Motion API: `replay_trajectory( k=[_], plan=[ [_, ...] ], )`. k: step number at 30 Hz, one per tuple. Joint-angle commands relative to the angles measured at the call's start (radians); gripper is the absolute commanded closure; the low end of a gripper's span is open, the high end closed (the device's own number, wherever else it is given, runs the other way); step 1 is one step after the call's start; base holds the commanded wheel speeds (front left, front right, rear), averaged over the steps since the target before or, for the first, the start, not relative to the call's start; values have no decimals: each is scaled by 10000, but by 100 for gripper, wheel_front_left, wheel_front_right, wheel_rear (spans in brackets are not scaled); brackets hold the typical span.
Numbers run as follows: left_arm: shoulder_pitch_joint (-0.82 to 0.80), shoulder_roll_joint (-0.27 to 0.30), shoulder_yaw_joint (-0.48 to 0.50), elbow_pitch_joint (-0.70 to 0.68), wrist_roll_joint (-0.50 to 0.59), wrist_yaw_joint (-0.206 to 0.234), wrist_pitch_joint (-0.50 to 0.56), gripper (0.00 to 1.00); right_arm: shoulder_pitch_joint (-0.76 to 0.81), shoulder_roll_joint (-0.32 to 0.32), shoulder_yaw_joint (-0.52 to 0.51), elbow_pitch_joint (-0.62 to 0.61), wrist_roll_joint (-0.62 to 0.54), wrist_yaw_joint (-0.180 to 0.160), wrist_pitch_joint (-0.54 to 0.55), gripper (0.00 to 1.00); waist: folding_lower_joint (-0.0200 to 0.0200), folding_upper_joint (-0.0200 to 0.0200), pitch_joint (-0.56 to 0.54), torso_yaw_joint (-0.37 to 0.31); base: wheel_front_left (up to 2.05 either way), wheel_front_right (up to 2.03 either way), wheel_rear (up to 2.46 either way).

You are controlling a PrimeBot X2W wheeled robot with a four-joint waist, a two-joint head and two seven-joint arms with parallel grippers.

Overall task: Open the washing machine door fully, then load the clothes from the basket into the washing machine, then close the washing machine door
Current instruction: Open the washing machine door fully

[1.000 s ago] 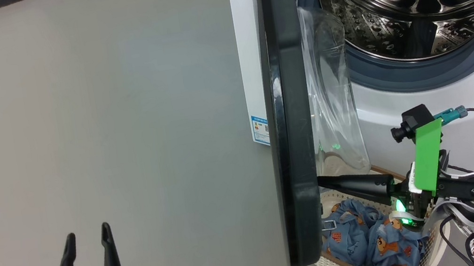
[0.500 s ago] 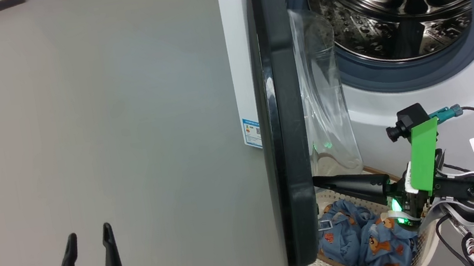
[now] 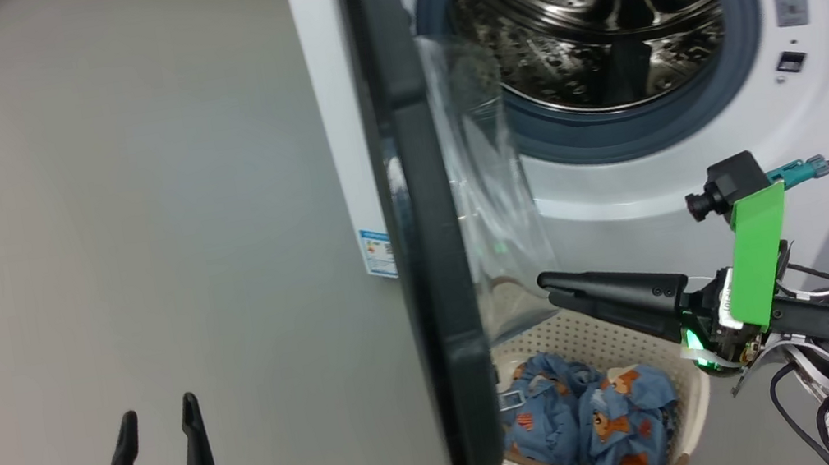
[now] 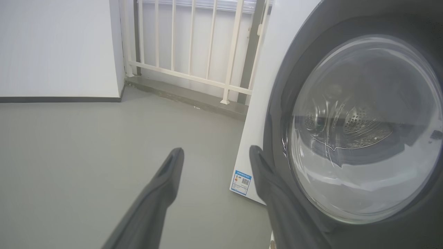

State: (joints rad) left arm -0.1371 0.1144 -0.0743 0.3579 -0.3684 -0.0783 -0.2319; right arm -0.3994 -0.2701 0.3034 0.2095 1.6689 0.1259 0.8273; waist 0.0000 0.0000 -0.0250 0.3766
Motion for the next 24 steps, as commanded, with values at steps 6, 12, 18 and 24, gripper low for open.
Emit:
replay_trajectory(
  k=[6, 12, 18, 24],
  plan=[
    [-239, 252, 251, -249, -91, 49, -91, 0, 276, -173, -280, -949, -581, 48, -621, 0, 0, 0, -105, -1265, 0, 0, 0],
    [-252, 257, 233, -300, -125, 79, -124, 0, 550, -412, -378, -2003, -1819, 48, -1733, 0, 0, 0, -109, -1991, 0, 0, 0],
    [-275, 272, 252, -397, -170, 121, -146, 0, 742, -615, -349, -2736, -2934, 48, -3115, 0, 0, 0, -50, -2530, 0, 0, 0],
    [-297, 265, 281, -457, -218, 185, -178, 0, 1108, -892, -207, -3302, -3406, 48, -4527, 0, 0, 0, 8, -3026, 0, 0, 0]
  ],
)
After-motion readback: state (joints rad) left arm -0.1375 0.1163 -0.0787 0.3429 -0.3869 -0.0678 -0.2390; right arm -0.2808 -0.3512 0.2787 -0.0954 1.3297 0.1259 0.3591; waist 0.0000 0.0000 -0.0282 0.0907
